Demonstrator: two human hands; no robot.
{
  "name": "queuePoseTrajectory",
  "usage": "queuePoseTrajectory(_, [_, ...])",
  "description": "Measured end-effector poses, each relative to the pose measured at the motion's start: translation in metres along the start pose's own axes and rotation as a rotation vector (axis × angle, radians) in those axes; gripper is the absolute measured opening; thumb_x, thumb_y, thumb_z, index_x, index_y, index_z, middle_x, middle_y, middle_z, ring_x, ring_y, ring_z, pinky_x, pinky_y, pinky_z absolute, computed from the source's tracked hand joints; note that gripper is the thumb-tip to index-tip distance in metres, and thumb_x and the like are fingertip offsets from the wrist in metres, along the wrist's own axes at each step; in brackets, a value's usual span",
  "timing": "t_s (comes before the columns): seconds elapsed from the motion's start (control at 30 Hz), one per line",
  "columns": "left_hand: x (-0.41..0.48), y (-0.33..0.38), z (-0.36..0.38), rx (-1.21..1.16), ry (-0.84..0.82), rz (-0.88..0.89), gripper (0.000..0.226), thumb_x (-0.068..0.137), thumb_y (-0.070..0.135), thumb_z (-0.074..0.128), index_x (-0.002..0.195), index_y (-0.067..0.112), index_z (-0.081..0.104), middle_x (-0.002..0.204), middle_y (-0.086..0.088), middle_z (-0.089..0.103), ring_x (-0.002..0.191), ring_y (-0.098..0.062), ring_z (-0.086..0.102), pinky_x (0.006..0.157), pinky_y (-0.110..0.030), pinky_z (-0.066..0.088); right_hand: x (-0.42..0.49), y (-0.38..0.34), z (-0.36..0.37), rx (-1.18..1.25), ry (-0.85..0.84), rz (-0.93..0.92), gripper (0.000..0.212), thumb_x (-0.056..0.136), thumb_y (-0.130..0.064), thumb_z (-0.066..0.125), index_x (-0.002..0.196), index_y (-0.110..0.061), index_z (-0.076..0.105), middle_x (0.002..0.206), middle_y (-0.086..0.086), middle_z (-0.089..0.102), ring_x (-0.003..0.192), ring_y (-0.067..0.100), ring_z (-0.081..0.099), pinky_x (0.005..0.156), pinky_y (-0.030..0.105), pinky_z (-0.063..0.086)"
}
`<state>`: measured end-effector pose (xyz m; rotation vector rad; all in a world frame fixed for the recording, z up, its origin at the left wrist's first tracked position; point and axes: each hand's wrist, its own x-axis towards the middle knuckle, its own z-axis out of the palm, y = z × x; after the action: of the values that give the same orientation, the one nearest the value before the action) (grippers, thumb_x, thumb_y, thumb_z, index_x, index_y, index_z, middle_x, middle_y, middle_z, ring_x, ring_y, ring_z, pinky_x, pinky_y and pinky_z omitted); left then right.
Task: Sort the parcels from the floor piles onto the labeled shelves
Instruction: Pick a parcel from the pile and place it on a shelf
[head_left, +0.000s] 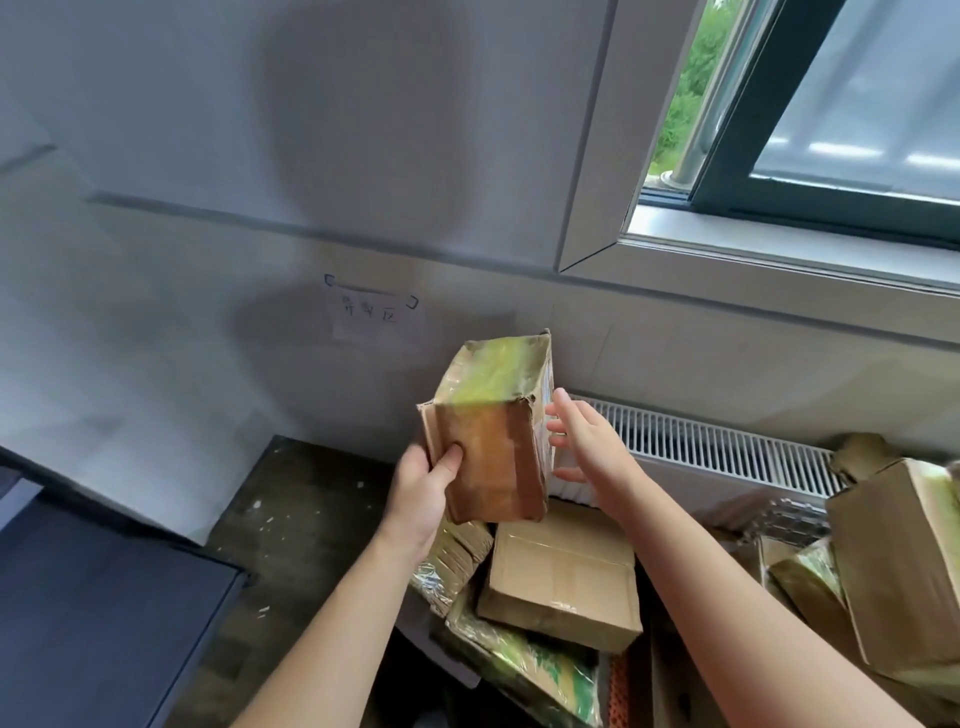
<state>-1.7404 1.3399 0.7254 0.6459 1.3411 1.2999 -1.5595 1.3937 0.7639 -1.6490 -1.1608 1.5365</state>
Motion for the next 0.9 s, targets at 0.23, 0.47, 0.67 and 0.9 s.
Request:
queuePoseTrajectory(0.23, [0.001, 0.006, -0.003, -0.306, -0.096, -0.061, 0.035, 0.085, 0.016, 0.055, 0.120, 0.009, 0.058, 0.117, -0.016, 0.066, 0.112, -0.029, 0.060, 0.102, -0.044, 0.045, 0.012, 0.009, -0.003, 0.041, 0.137, 0.152, 0.071, 0.087, -0.061, 0.056, 0.143, -0.027, 0.031, 0.131, -0.001, 0.051, 0.111, 0.024, 0.057, 0.094, 0.048, 0.050])
queuePoseTrajectory(0.47, [0.011, 0.003, -0.025, -0.474, -0.312, -0.224, 0.061, 0.068, 0.025, 0.087, 0.125, 0.017, 0.067, 0.124, -0.015, 0.066, 0.113, -0.032, 0.063, 0.100, -0.049, 0.047, 0.016, 0.002, -0.017, 0.412, -0.014, 0.061, 0.057, 0.090, -0.030, 0.070, 0.139, -0.018, 0.043, 0.127, 0.005, 0.064, 0.102, 0.027, 0.071, 0.072, 0.047, 0.060])
queuePoseTrajectory(0.67, [0.021, 0.011, -0.022, -0.135, 0.176, -0.134, 0.052, 0.096, -0.011, 0.042, 0.139, 0.017, 0.050, 0.130, -0.007, 0.058, 0.123, -0.027, 0.054, 0.103, -0.045, 0.046, 0.023, -0.015, -0.024, 0.080, 0.227, -0.145, 0.066, 0.074, -0.019, 0.085, 0.125, -0.022, 0.042, 0.115, 0.001, 0.064, 0.100, 0.017, 0.067, 0.083, 0.047, 0.059])
queuePoseTrajectory(0.9, [0.024, 0.048, -0.014, 0.167, 0.097, 0.058, 0.027, 0.100, 0.018, 0.052, 0.125, 0.019, 0.061, 0.117, 0.008, 0.062, 0.110, -0.008, 0.056, 0.095, -0.024, 0.045, 0.021, -0.042, -0.007, -0.266, 0.202, -0.311, 0.064, 0.070, -0.020, 0.087, 0.117, -0.027, 0.045, 0.111, -0.003, 0.063, 0.097, 0.012, 0.062, 0.080, 0.024, 0.049])
